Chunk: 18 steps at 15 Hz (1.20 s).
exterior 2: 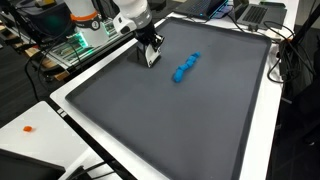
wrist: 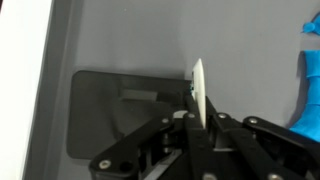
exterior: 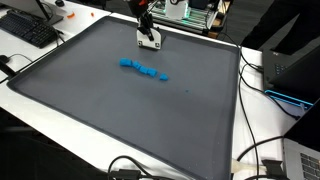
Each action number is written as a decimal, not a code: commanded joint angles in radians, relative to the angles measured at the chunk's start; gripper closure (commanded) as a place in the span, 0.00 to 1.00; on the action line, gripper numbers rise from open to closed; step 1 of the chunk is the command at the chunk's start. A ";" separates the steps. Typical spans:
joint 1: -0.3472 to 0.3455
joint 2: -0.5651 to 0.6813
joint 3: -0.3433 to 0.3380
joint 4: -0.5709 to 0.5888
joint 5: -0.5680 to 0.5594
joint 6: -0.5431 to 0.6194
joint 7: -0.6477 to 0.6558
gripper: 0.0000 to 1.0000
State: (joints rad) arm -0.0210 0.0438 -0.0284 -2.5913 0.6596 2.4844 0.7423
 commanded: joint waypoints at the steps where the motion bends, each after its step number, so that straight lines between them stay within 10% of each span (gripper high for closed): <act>1: -0.004 0.000 -0.004 -0.020 -0.001 0.001 -0.017 0.57; 8: -0.015 -0.073 -0.023 -0.009 -0.159 -0.027 0.052 0.04; 18: -0.035 -0.205 -0.011 0.104 -0.452 -0.204 0.083 0.00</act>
State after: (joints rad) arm -0.0486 -0.1093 -0.0501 -2.5184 0.2712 2.3641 0.8681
